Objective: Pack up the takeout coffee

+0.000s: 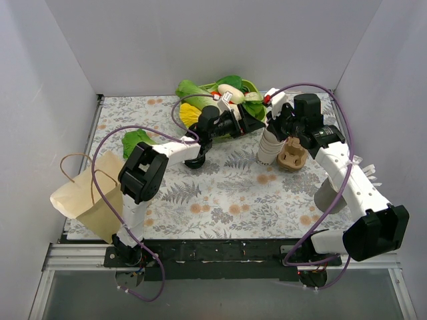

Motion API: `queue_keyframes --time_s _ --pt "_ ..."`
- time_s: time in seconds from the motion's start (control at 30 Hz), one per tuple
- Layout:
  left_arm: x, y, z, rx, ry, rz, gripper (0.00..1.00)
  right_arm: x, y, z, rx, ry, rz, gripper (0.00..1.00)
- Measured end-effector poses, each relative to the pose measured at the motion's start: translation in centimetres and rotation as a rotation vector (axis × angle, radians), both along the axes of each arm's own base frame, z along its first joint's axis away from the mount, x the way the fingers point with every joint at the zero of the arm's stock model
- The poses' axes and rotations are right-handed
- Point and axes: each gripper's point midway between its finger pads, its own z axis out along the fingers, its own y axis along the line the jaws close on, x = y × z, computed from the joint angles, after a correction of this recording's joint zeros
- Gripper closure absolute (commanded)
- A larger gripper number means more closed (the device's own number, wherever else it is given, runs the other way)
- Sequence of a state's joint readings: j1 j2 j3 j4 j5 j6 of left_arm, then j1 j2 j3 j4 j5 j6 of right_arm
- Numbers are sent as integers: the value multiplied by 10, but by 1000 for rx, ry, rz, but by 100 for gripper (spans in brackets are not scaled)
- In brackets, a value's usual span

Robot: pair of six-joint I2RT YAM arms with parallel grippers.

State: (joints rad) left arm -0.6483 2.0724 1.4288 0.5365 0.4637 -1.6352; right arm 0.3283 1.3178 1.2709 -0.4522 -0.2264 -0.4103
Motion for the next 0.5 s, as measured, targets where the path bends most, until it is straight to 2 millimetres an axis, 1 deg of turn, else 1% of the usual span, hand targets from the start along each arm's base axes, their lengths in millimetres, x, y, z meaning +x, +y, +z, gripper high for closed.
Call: queue_keyframes --time_s 0.17,0.3,0.43,0.5 --pt "2 -1 1 30 -35 -3 3 3 0 1 11 -1 -16 99" --pt "7 -1 -2 92 -84 4 3 8 1 0 26 0 -32 99" --pt "7 -2 -15 173 -108 17 3 12 1 5 43 -15 -46 99" --pt "6 -2 -17 200 -123 22 3 14 2 8 53 -19 -50 99"
